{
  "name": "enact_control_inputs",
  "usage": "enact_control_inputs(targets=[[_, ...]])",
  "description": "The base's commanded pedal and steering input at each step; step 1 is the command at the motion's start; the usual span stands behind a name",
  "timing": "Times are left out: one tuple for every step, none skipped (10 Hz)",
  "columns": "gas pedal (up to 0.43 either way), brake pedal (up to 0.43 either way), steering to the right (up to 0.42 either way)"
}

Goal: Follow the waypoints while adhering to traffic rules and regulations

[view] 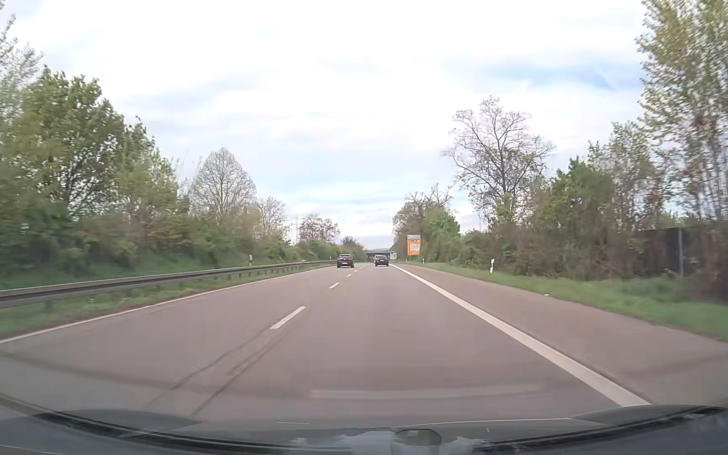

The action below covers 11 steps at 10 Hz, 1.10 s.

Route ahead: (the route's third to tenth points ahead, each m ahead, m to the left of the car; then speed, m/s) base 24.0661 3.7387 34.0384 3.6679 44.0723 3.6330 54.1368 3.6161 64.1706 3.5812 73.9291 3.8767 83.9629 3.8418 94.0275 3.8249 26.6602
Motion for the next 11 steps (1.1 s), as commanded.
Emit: enact_control_inputs(targets=[[0.189, 0.000, 0.000], [0.177, 0.000, 0.000], [0.177, 0.000, 0.000], [0.177, 0.000, 0.000], [0.177, 0.000, 0.000], [0.177, 0.000, 0.000], [0.177, 0.000, 0.000], [0.169, 0.000, 0.000], [0.157, 0.000, 0.000], [0.157, 0.000, 0.000], [0.157, 0.000, 0.000]])
